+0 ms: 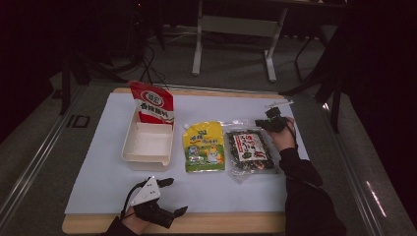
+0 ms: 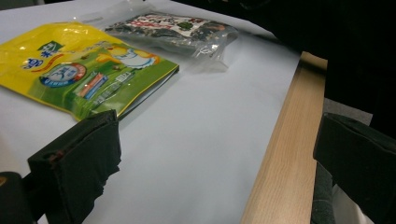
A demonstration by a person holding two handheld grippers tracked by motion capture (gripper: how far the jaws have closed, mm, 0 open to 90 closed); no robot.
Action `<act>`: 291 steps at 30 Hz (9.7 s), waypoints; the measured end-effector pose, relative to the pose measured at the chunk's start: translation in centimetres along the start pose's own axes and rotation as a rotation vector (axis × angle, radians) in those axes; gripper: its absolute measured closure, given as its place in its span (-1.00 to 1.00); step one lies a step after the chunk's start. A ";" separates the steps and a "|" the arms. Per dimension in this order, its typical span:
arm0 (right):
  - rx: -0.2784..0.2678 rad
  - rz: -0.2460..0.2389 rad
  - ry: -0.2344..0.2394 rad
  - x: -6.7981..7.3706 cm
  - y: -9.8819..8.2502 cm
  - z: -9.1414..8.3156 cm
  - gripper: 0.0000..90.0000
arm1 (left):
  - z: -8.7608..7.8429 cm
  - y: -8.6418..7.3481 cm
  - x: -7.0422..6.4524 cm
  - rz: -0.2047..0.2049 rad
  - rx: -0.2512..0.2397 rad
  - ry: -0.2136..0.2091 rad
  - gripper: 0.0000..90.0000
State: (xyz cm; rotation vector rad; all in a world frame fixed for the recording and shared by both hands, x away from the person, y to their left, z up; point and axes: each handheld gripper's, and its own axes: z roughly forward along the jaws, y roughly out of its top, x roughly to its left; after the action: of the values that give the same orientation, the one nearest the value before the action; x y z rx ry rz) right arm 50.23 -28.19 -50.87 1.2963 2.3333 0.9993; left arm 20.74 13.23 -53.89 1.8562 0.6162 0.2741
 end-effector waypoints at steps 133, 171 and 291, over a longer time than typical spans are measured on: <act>0.168 0.027 0.131 0.1 -8.8 -7.0 0.96 | 2.5 0.9 -0.1 0.044 0.037 -0.086 -0.96; -0.140 -0.337 0.117 9.7 -1.8 -17.4 0.99 | 2.6 4.5 0.1 -0.003 0.062 -0.063 -0.93; -0.371 -0.235 0.410 11.2 -4.7 -16.0 -0.66 | -11.4 14.4 13.6 0.031 0.117 0.167 0.74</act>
State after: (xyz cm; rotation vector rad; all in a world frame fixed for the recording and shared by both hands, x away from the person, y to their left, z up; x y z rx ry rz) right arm 32.28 -27.45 -41.82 0.7084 2.3437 1.6388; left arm 30.83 25.97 -37.79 1.9696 0.7308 0.4248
